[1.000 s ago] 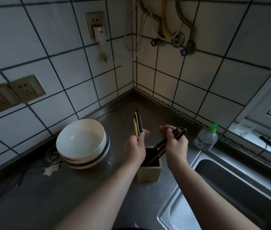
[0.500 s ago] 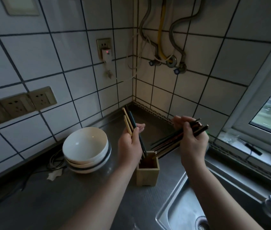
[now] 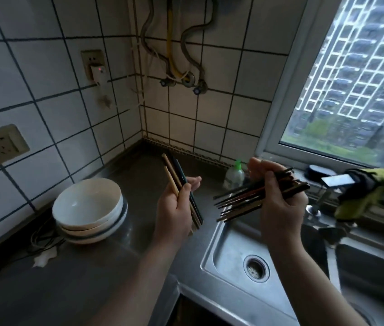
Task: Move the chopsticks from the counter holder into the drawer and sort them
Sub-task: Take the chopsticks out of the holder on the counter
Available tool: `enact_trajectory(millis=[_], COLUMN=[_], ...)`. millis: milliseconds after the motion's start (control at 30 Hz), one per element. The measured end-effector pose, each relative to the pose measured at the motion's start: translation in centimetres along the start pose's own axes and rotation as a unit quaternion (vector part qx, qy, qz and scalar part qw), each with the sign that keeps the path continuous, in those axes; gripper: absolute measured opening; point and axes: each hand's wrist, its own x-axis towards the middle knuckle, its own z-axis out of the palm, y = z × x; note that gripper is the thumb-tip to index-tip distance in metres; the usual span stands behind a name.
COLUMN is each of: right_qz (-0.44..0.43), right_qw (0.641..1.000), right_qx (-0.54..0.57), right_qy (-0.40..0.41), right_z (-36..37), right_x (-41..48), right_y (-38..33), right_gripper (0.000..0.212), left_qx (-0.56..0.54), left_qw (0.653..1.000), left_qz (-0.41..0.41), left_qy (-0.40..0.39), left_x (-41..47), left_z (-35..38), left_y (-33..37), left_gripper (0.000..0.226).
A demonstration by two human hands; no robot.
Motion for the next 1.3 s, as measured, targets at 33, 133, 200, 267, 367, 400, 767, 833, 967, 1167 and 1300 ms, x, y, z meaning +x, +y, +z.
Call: enact_trajectory(millis=[33,133,200,267,367,400,767,833,967,1167,1300], right_qz=[0.0,0.0,0.002,0.004,0.021,0.027,0.023,0.011,-0.013,-0.023,-0.046], right_qw=[1.0,0.999,0.997,0.994,0.987,0.984,0.923,0.909,0.882,0.843,0.811], right_qx=[-0.006,-0.023,-0.04,-0.058,-0.087,-0.097,-0.194,-0.202,-0.231,-0.275,-0.278], right_qy=[0.012,0.045,0.071,0.094,0.132,0.145,0.333,0.363,0.411,0.462,0.512], right_z=[-0.6,-2.7,-4.5,-6.2,-8.8,-9.6,-21.2,-24.2,-30.5,-40.9,-47.9], right_x=[-1.0,-4.0,-6.0,-8.1,-11.3,-12.3,-22.3,-24.4,-29.3,-38.6,-45.8], right_y=[-0.6,-1.8,-2.2,-2.7,-3.7,-4.2,-11.5,-13.4,-17.9,-26.2,-31.6], right_gripper=[0.027,0.025,0.026,0.027,0.024,0.022,0.02,0.02,0.022,0.022,0.026], left_qx=[-0.003,-0.009,-0.006,-0.003,0.01,0.017,0.006,-0.003,0.007,0.014,0.004], left_qw=[1.0,0.999,0.995,0.99,0.978,0.974,0.906,0.889,0.853,0.805,0.76], left_qz=[-0.007,-0.029,-0.052,-0.071,-0.095,-0.102,-0.09,-0.087,-0.073,-0.015,-0.011], left_qy=[-0.011,-0.046,-0.082,-0.125,-0.185,-0.203,-0.414,-0.449,-0.517,-0.593,-0.65], left_x=[-0.8,-3.1,-5.0,-7.0,-9.9,-10.9,-23.3,-26.4,-34.0,-48.6,-59.4], left_z=[0.1,0.8,1.2,1.7,2.7,3.2,12.1,14.4,19.1,25.8,29.5], left_y=[-0.3,-1.4,-1.8,-2.3,-3.2,-3.5,-3.9,-3.7,-2.6,0.9,2.6], left_gripper=[0.023,0.024,0.023,0.023,0.022,0.022,0.019,0.016,0.02,0.021,0.022])
